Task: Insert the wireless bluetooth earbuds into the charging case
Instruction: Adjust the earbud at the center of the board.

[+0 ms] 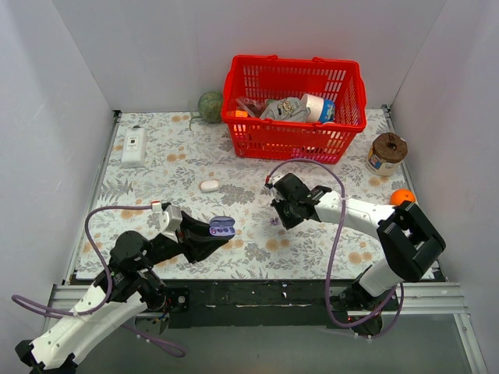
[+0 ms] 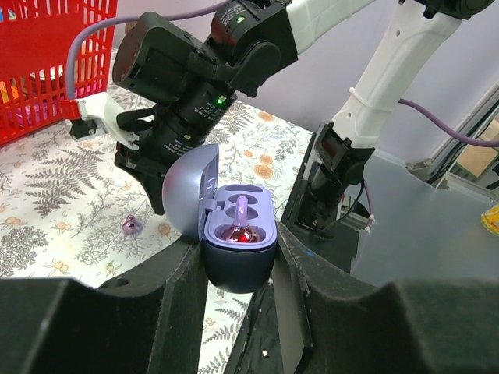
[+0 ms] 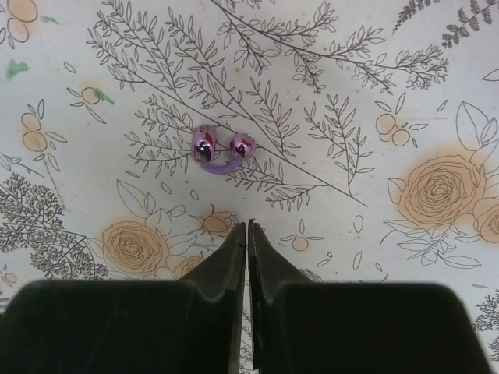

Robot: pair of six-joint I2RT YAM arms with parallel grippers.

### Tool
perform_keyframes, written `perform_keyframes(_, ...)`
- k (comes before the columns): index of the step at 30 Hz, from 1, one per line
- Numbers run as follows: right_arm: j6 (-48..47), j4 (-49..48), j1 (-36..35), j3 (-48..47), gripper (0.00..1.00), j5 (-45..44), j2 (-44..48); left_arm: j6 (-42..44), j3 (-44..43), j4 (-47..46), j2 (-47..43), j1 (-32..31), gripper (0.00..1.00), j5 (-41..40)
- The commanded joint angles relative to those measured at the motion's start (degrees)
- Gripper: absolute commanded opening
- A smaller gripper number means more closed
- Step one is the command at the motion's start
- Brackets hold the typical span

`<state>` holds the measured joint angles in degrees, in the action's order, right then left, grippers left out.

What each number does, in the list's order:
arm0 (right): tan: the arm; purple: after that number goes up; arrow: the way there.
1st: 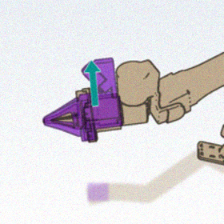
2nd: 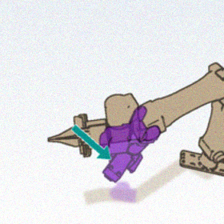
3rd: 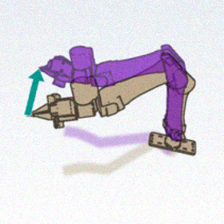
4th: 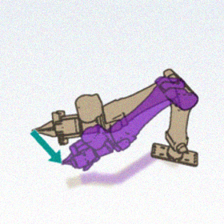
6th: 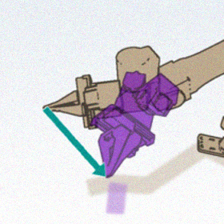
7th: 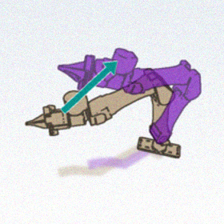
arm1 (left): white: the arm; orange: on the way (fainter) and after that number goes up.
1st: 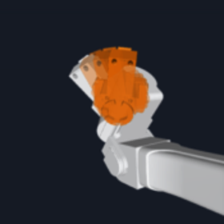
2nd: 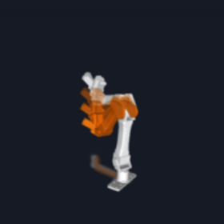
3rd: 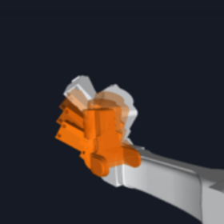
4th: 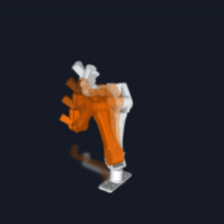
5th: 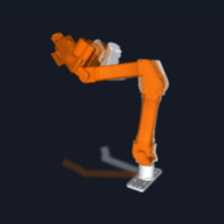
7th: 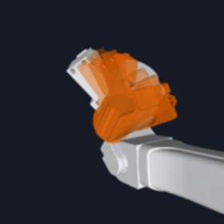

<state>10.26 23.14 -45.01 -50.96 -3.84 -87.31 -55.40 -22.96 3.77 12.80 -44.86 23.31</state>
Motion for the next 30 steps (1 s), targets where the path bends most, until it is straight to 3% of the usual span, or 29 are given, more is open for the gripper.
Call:
perform_keyframes(1, 0.7, -5.0, 0.0, 0.2, 0.08, -4.2, -0.7, 0.0, -0.2, -1.9, 1.1, -0.1, 0.00, 0.9)
perform_keyframes(4, 1.0, -6.7, 0.0, 0.2, 0.04, -5.1, -1.5, -0.1, -0.2, -1.9, 1.1, -0.2, 0.00, 0.9)
perform_keyframes(8, 2.0, -7.1, -0.1, -0.5, 0.06, -3.1, -3.0, -0.3, -0.2, -1.7, 1.0, -0.1, 0.00, 0.9)
perform_keyframes(12, 5.5, -7.8, -0.2, -0.1, 0.31, -3.3, -2.4, -0.2, -0.2, -1.4, 0.7, -0.1, 0.00, 0.7)
perform_keyframes(18, 13.4, -10.1, 1.6, 1.6, 0.38, -1.3, -2.1, -0.4, 0.0, -1.4, 0.8, -0.1, 0.00, 0.7)
perform_keyframes(30, 7.7, -9.2, 2.1, -2.1, 0.34, 0.9, -8.5, -1.0, 0.7, -1.1, -0.7, -0.1, 0.00, 0.8)
